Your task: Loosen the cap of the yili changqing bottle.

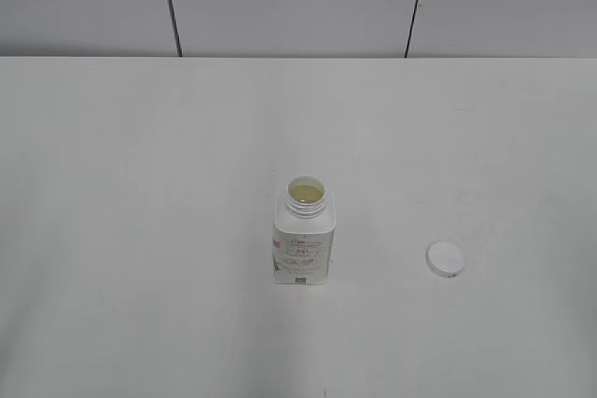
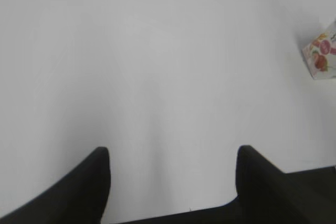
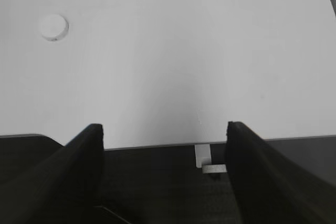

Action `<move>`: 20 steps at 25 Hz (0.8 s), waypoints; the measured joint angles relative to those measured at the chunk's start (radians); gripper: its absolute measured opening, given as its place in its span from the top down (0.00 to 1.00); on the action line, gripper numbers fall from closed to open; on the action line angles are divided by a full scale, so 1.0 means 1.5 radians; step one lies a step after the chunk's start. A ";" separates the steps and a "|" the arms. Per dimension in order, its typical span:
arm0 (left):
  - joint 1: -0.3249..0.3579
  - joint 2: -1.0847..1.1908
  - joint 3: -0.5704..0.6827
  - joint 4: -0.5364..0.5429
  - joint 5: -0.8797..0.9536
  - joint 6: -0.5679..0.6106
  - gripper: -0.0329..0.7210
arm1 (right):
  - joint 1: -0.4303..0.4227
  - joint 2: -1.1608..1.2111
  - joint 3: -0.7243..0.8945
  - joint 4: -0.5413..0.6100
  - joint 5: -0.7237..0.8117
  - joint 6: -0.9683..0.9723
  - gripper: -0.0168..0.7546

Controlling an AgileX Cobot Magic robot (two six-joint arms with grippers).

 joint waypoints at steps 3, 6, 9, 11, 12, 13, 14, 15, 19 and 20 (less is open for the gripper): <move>0.000 -0.068 0.000 0.000 0.000 0.000 0.34 | 0.000 -0.044 0.002 0.002 0.000 0.000 0.24; 0.000 -0.144 0.000 0.000 0.000 0.000 0.34 | 0.000 -0.083 0.002 0.003 0.000 0.000 0.24; 0.000 -0.173 0.000 0.000 0.000 0.000 0.34 | 0.000 -0.113 0.003 0.003 0.000 0.000 0.24; 0.000 -0.174 0.000 0.000 0.000 0.000 0.34 | 0.000 -0.131 0.004 0.003 0.000 0.000 0.24; 0.000 -0.174 0.000 0.000 0.000 0.000 0.34 | 0.000 -0.139 0.004 0.003 0.000 0.000 0.24; 0.000 -0.174 0.000 0.001 0.000 -0.001 0.34 | 0.000 -0.145 0.005 0.003 0.000 0.000 0.24; 0.000 -0.174 0.000 0.003 0.000 -0.003 0.34 | 0.000 -0.147 0.006 0.003 -0.006 0.000 0.24; 0.000 -0.174 0.000 0.007 0.000 -0.007 0.34 | 0.000 -0.148 0.010 0.003 -0.017 0.000 0.24; 0.000 -0.174 0.000 0.022 0.000 -0.013 0.35 | 0.000 -0.148 0.034 0.001 -0.071 0.000 0.24; 0.000 -0.174 0.000 0.024 0.000 -0.014 0.35 | 0.000 -0.148 0.034 0.001 -0.075 0.000 0.24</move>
